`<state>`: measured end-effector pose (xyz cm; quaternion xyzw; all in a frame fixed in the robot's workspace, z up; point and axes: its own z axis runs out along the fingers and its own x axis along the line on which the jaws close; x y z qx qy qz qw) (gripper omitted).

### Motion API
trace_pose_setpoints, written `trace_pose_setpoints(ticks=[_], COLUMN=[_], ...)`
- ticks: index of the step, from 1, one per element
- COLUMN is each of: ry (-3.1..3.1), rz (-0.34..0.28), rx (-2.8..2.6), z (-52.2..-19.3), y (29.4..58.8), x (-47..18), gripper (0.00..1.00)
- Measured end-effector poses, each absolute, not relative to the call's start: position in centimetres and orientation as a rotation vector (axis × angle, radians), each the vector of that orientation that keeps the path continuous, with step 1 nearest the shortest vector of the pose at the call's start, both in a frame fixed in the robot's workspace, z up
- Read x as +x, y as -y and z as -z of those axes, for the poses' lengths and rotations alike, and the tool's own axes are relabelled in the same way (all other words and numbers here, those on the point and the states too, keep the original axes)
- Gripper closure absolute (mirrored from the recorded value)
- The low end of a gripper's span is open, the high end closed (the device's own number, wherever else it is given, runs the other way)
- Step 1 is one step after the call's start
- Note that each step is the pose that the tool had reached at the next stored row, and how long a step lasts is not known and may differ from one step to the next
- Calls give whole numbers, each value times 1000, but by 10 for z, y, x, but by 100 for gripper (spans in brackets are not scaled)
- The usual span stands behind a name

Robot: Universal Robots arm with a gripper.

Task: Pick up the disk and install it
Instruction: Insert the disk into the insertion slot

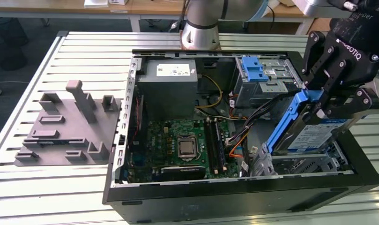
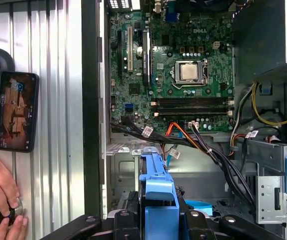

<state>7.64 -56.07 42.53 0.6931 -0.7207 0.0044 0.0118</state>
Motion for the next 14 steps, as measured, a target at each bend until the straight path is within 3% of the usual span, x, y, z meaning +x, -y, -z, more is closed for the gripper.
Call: trace_pose_setpoints(ticks=[7, 8, 14], ry=[2248, 2248, 2248], rz=[-13, -13, -14], rx=[2161, 2162, 2161], z=[-425, -423, -413], y=[561, 561, 561], x=[76, 76, 76], gripper=[62, 56, 56])
